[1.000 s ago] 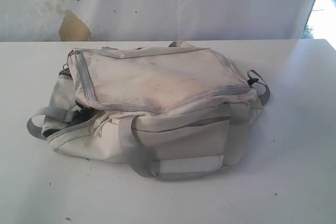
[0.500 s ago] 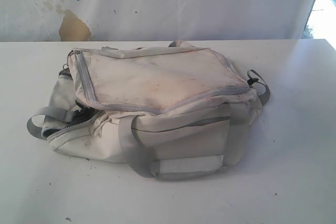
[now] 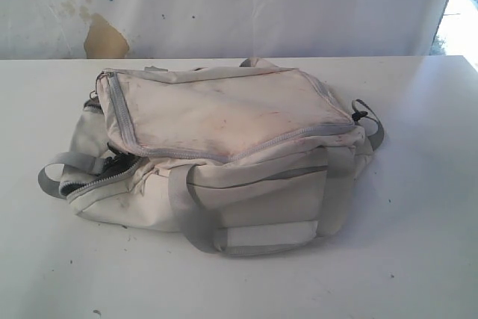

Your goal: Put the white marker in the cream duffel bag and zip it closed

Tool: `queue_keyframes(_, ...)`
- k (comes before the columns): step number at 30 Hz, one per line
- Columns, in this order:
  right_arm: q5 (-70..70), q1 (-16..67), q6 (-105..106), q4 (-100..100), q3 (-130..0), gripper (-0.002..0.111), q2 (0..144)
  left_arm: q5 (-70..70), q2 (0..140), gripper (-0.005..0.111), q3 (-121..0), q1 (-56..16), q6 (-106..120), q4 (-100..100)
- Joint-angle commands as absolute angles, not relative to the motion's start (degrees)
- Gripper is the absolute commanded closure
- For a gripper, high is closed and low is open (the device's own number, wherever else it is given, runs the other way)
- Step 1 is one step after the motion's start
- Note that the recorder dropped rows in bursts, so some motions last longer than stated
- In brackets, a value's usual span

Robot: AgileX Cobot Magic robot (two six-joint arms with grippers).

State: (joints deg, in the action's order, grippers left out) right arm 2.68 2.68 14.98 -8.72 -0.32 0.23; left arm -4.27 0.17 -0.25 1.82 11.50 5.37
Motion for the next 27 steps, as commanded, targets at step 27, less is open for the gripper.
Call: queue_keyframes(27,4.76,2.84,1.1,4.04,0.0,0.108,0.0,-4.31,0.0,0.107,0.0,1.52,11.75,5.42)
